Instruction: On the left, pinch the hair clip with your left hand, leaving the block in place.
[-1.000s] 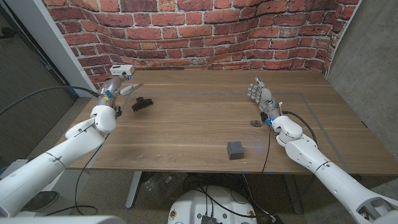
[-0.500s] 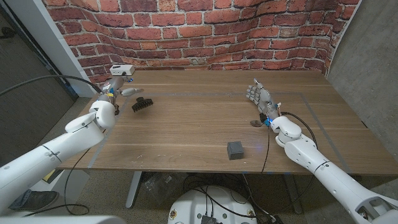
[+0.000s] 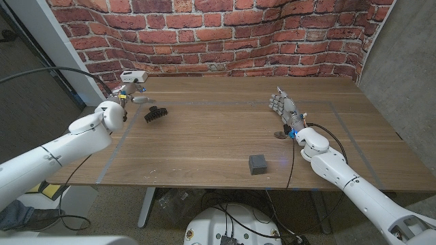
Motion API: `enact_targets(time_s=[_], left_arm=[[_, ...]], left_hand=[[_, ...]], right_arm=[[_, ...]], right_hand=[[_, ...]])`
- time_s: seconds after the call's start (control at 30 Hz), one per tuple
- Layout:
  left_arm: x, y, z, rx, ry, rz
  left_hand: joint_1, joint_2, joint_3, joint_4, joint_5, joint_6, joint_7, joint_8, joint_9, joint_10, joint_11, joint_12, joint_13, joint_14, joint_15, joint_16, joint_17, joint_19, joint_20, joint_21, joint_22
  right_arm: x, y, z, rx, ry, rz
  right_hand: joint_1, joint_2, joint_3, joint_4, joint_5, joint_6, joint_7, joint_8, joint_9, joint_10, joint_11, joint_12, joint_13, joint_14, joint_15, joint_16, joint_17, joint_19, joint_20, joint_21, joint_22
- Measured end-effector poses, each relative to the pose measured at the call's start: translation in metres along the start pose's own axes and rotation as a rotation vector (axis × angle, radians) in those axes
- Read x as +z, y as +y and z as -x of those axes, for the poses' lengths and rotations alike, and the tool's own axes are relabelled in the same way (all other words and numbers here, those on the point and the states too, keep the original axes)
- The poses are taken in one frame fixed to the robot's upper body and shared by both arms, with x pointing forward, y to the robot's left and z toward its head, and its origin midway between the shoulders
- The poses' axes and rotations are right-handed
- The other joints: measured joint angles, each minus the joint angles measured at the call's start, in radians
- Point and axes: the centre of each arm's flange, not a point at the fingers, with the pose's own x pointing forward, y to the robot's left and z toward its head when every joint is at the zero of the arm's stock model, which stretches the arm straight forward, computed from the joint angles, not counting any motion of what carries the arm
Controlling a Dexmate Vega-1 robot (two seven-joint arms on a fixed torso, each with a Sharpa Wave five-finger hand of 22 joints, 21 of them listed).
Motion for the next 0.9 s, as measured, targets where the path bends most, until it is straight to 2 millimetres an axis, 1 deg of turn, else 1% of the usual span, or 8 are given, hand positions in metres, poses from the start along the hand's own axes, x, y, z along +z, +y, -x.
enact_targets(time_s=[0.3,0.37,0.47,0.53,0.67,0.77,0.83,0.9], left_arm=[[0.004,0.004,-0.005,-0.064,0.021,-0.071],[0.005,0.006,-0.007,-0.075,0.03,-0.096],[0.006,0.008,-0.008,-0.082,0.036,-0.117],[0.007,0.01,-0.009,-0.086,0.05,-0.138],[0.009,0.012,-0.012,-0.101,0.072,-0.178],[0.011,0.013,-0.015,-0.118,0.084,-0.204],[0.012,0.014,-0.018,-0.129,0.092,-0.219],[0.012,0.014,-0.019,-0.14,0.097,-0.231]], left_hand=[[0.0,0.0,0.0,0.0,0.0,0.003,-0.004,-0.006,0.0,0.004,-0.004,-0.008,0.0,-0.002,0.0,-0.007,0.0,0.0,0.0,-0.017,0.0],[0.0,0.0,-0.005,0.005,0.0,-0.006,-0.013,-0.008,0.0,0.003,-0.005,-0.015,0.0,-0.014,-0.002,-0.011,0.0,-0.001,0.0,-0.021,0.0],[0.01,-0.01,-0.012,0.003,0.0,-0.011,-0.018,-0.016,0.0,-0.007,-0.015,-0.022,0.0,-0.024,0.002,-0.012,0.0,-0.014,0.002,-0.028,0.0],[0.01,-0.011,-0.017,0.009,0.0,-0.014,-0.02,-0.02,0.0,-0.012,-0.02,-0.024,0.001,-0.035,0.002,-0.013,0.0,-0.027,0.005,-0.038,0.0],[-0.001,-0.021,-0.025,0.017,0.0,-0.042,-0.013,-0.037,0.0,-0.024,-0.02,-0.036,0.005,-0.067,0.002,-0.019,0.0,-0.052,0.039,-0.055,0.0],[-0.002,-0.022,-0.035,0.018,0.002,-0.058,-0.018,-0.044,0.0,-0.033,-0.025,-0.042,0.005,-0.096,0.002,-0.02,0.0,-0.078,0.078,-0.07,0.003],[-0.013,-0.018,-0.038,0.021,0.006,-0.058,-0.018,-0.045,0.0,-0.035,-0.027,-0.042,0.005,-0.109,0.004,-0.024,0.0,-0.096,0.096,-0.081,0.005],[-0.016,-0.02,-0.044,0.027,0.009,-0.058,-0.018,-0.045,0.004,-0.035,-0.027,-0.042,0.005,-0.119,0.003,-0.025,0.0,-0.129,0.119,-0.098,0.005]], right_arm=[[-0.004,0.001,0.0,-0.002,0.01,-0.005],[-0.004,0.002,0.0,-0.002,0.01,-0.006],[-0.004,0.002,0.0,-0.002,0.008,-0.006],[-0.003,0.002,-0.001,-0.003,0.005,-0.007],[-0.003,0.003,-0.001,-0.004,0.001,-0.008],[-0.002,0.003,-0.001,-0.006,-0.001,-0.009],[-0.002,0.002,-0.001,-0.009,-0.002,-0.009],[-0.002,0.002,0.0,-0.012,-0.002,-0.01]], right_hand=[[0.0,0.0,0.0,0.0,0.0,0.0,0.0,0.0,0.0,0.0,0.0,0.0,0.0,0.0,0.0,0.0,0.0,0.0,0.0,-0.008,0.0],[0.0,0.0,0.0,0.0,0.0,0.0,0.0,0.0,0.0,0.0,0.0,0.0,0.0,0.0,0.0,0.0,0.0,0.0,0.0,-0.008,0.0],[0.0,0.0,0.0,0.0,0.0,0.0,0.0,0.0,0.0,0.0,0.0,0.0,0.0,0.0,0.0,0.0,0.0,0.0,0.0,-0.008,0.0],[0.0,0.0,0.0,0.0,0.0,0.0,0.0,0.0,0.0,0.0,0.0,0.0,0.0,0.0,0.0,-0.004,0.0,0.0,0.0,-0.007,0.0],[0.0,0.0,0.0,0.0,-0.001,0.0,0.0,0.0,0.0,0.0,0.0,0.0,0.0,0.0,0.0,-0.005,0.0,0.007,0.007,-0.007,0.0],[0.003,0.003,0.0,0.0,-0.005,0.0,0.0,0.0,0.0,0.0,0.0,0.0,0.0,0.0,0.0,-0.005,0.0,0.007,0.007,-0.007,0.0],[0.004,0.004,0.0,0.0,-0.005,0.0,0.0,0.0,0.0,0.0,0.0,0.0,0.0,0.0,0.0,-0.005,0.0,0.007,0.007,-0.007,0.0],[0.004,0.004,0.0,0.0,-0.005,0.0,0.0,0.0,0.0,0.0,0.0,0.0,0.0,0.0,0.0,-0.005,0.0,0.007,0.007,-0.007,0.0]])
